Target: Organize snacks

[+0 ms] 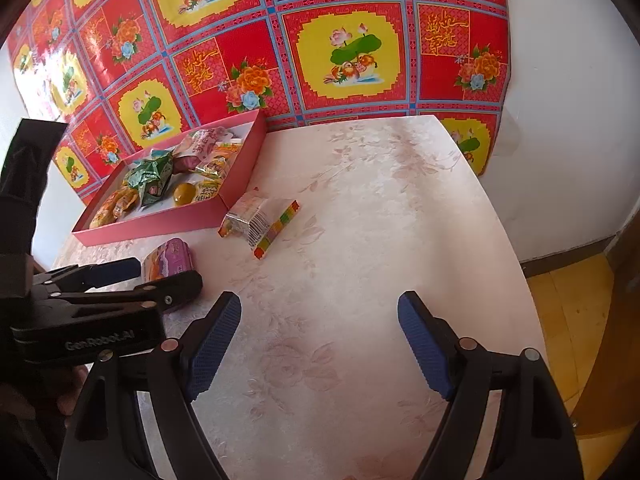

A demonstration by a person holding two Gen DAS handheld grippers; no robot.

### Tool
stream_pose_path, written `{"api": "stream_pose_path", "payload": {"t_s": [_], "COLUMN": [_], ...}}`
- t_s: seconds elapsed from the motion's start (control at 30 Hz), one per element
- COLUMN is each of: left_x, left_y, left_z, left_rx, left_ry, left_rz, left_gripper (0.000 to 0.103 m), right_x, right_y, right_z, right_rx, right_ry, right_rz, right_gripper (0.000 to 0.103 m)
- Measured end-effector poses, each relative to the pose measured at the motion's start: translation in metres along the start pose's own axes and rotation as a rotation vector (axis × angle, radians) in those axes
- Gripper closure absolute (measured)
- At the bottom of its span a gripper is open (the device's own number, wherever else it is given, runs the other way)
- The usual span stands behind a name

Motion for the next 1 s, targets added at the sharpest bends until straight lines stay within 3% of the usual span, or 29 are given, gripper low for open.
{"api": "stream_pose_path", "payload": {"t_s": [0.27,0.43,0.63,1.0], "left_x": [-0.003,-0.006,-0.01,-0.015], "left_y": [-0.005,-0.011,-0.022,-0.069], "left_z": [0.004,0.007,0.012,0.026], "left_rx": [-0.002,0.003,-0.002,-0.077], "left_ry": [0.039,0.069,0.088,0.108], "left_rz": [-0.007,-0.017,0.007,-0.051], "left_gripper": [0.02,0.033,0.034,0.034], "right_x": [0.002,0.003,0.009,0.049], "right_y": [-0.008,-0.017,-0.028,-0.045], "right_z": [-0.001,-0.002,-0.014,-0.034], "right_rx": [-0.018,-0.045,-0.088,-0.187], "right_ry": [0.006,0.004,0.004,-0.061], "right_rz": [-0.021,-0.033,-0.033,-0.024], "right_gripper": [0.02,0.02,0.02,0.02]}}
Point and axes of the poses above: each gripper's, at about its wrist camera, not at the fingertips, and x roughly the way its jaws point, y to its right, z to its underside, the point moved 5 cm from there along x, roughly the way its jaws point, and after that the axes turned 5 degrees about -x, right-handed, at the moved point
